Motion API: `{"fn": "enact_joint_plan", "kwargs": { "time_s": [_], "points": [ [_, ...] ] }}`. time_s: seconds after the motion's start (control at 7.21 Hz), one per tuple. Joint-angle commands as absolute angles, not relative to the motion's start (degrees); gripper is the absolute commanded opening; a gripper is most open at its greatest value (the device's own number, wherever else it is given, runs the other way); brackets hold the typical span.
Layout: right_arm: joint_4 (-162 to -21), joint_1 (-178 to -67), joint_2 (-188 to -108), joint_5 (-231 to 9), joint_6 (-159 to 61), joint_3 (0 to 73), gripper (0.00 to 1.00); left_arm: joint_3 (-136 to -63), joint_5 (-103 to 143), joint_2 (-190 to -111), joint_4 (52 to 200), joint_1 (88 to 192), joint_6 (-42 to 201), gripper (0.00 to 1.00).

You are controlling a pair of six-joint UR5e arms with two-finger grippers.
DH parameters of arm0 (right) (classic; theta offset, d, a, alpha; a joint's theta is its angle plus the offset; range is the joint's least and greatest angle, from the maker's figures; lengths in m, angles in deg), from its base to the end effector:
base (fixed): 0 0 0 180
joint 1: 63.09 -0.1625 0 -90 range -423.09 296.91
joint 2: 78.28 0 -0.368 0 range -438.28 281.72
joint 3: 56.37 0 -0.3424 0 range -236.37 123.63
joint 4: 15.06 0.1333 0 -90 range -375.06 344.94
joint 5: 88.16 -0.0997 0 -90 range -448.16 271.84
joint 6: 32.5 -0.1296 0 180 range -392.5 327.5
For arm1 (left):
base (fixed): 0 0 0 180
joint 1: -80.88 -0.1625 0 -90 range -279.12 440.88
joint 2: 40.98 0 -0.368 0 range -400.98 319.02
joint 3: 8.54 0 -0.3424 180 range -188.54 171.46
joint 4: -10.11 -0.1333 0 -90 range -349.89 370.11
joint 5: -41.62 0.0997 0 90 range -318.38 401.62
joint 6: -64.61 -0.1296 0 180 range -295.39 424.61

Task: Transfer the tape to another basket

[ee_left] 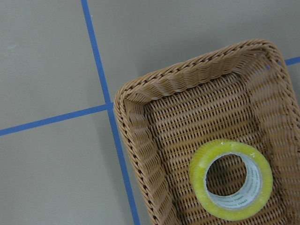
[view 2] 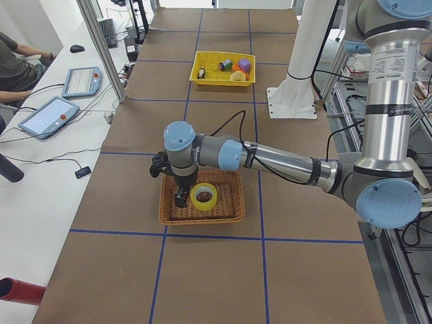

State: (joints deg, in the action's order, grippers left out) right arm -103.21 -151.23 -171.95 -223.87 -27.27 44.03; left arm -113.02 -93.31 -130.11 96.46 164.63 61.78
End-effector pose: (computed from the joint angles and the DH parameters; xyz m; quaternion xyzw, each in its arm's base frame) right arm 0.0266 -0.4297 0.5642 0.0803 -0.3851 -0.0858 0.9154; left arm 0.0065 -0.4432 0.5230 0.0688 0.3829 0.1059 0.9151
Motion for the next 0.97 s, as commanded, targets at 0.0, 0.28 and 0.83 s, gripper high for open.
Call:
{"fn": "enact_joint_plan", "kwargs": {
  "time_s": [0.0, 0.28, 0.83],
  "points": [
    [-103.3, -151.6, -172.0, -228.9, -27.0, 44.4, 1.00, -114.4, -93.7, -130.8, 96.4, 164.9, 62.1, 0.98],
    [-98.8, -153.2, -175.2, -229.8, -26.4, 45.4, 1.00, -118.2, -94.0, -126.1, 96.9, 167.4, 61.8, 0.98],
    [-98.1, -152.2, -175.4, -223.9, -26.2, 45.8, 1.00, -120.7, -93.7, -124.0, 97.0, 169.7, 61.8, 0.98]
  ]
}}
